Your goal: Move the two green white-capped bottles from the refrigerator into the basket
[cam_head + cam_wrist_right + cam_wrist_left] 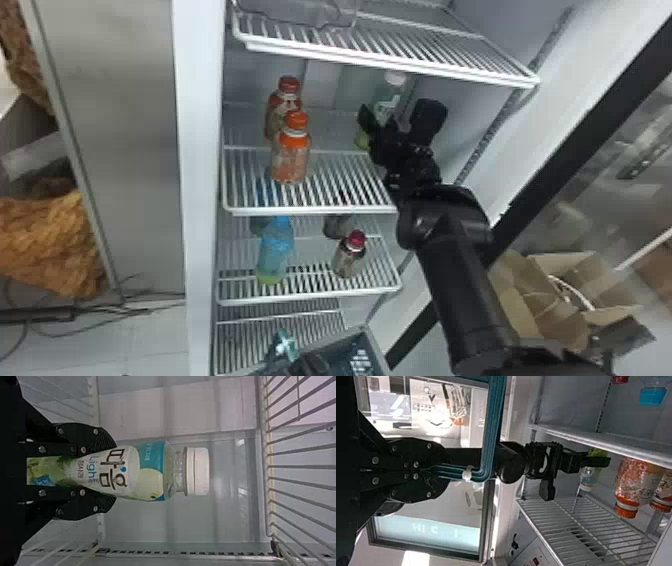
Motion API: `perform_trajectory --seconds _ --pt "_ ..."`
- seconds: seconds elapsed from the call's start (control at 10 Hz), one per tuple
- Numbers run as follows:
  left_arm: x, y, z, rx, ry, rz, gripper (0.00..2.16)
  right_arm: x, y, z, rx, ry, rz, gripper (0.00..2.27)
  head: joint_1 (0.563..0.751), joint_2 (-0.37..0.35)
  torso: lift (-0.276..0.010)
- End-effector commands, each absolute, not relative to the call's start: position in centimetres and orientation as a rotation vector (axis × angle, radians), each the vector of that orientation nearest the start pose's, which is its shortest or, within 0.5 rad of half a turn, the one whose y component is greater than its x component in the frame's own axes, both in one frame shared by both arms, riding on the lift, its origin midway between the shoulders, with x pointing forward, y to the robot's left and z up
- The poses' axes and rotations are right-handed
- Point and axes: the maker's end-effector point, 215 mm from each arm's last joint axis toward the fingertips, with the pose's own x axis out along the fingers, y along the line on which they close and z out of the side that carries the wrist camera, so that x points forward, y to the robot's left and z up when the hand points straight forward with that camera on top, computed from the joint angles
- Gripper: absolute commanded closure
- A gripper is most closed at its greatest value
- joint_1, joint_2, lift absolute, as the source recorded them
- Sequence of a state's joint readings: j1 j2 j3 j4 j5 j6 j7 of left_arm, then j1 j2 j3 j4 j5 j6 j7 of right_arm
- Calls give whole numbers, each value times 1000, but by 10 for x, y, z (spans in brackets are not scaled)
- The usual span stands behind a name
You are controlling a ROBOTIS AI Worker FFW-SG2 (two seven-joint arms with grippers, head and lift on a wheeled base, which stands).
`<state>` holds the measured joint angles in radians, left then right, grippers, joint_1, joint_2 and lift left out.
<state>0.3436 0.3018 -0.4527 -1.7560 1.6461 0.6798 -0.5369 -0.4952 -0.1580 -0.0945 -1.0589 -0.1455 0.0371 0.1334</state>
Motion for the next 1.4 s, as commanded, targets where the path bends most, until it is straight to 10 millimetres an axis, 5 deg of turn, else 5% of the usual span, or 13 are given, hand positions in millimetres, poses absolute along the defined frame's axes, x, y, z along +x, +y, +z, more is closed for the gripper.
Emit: perform_trajectory --seconds 0.0,0.8,1.3 --pt "264 -74 -343 -1671 756 -1084 1214 726 -340 -284 51 11 -22 961 695 -350 -4" --pt "265 -72 -344 -1677 751 -1074 1216 690 -333 -278 35 -20 15 961 695 -350 -4" --pt "266 -71 -344 -1676 748 -1071 1214 635 -333 -275 34 -22 39 961 695 -350 -4"
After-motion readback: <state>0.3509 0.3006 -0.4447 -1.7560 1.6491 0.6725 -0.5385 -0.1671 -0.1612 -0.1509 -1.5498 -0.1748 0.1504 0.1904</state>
